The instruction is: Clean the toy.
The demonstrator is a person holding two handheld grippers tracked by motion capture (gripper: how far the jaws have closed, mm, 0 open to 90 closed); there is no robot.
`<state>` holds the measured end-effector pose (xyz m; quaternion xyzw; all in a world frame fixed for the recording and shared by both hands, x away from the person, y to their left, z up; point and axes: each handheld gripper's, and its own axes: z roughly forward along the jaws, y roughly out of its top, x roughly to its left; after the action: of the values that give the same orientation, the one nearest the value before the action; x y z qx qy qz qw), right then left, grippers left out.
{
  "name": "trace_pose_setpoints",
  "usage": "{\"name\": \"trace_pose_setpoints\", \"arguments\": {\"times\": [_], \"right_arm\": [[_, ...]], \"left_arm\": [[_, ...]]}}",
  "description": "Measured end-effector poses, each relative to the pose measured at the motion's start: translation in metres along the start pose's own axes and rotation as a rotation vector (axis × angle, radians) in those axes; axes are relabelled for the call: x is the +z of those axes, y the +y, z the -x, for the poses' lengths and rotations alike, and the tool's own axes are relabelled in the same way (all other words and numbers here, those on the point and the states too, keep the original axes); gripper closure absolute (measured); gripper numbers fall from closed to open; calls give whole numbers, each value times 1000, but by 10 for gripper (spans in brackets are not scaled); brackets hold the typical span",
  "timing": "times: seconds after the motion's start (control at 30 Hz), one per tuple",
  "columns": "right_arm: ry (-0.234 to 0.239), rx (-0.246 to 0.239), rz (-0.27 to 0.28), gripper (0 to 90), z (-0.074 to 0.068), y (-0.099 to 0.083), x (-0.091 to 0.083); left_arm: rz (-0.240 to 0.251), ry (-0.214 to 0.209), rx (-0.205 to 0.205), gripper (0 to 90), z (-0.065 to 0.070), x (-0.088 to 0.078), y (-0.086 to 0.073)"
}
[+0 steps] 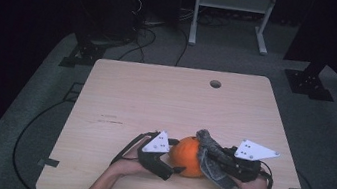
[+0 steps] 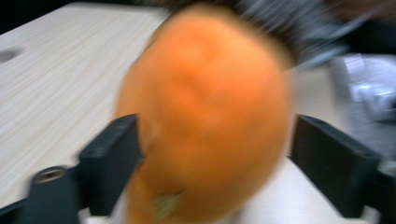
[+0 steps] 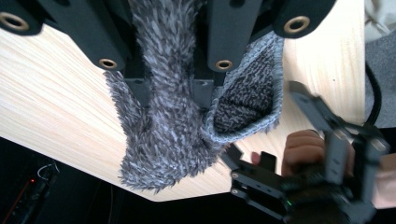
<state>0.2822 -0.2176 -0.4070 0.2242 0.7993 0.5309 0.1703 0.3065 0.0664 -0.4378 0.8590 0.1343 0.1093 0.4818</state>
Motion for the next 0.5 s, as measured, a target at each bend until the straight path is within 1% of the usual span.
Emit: {"name": "trace_pose_setpoints", "arguments": {"times": [0.03, 0.07, 0.1, 0.13, 0.17, 0.2, 0.23, 0.27, 0.33, 0.37, 0.4, 0.47, 0.5], "right_arm": [[2, -2, -2, 749, 0, 0, 0], [-5, -11, -7, 749, -1, 0, 1], [-15, -18, -14, 750, -2, 0, 0], [-21, -21, -18, 752, -3, 2, 0], [-24, -30, -22, 752, -5, 4, -1], [-31, -54, -26, 754, -10, 7, -1], [-22, -78, -30, 754, -16, 12, -1], [-1, -103, -29, 754, -21, 16, 0], [21, -127, -25, 754, -28, 23, 2], [18, -135, -30, 754, -28, 23, 3], [9, -127, -25, 754, -25, 21, 2], [-11, -59, -13, 754, -11, 14, -2], [-21, -36, -15, 754, -5, 10, -3]], "left_arm": [[12, -5, -1, 81, 1, 3, -1], [28, 9, 16, 110, 2, 5, -2], [40, 16, 21, 164, 4, 5, -2], [43, 29, 30, 230, 6, 5, -1], [35, 37, 44, 257, 9, 5, 0], [24, 48, 66, 284, 11, 5, 1], [13, 60, 95, 305, 14, 5, 2], [9, 64, 113, 326, 16, 5, 2], [2, 70, 147, 348, 20, 4, 3], [7, 72, 143, 364, 19, 1, 4], [26, 74, 127, 388, 18, -2, 5], [49, 74, 106, 401, 14, -10, 8], [45, 78, 100, 402, 12, -12, 9]]}}
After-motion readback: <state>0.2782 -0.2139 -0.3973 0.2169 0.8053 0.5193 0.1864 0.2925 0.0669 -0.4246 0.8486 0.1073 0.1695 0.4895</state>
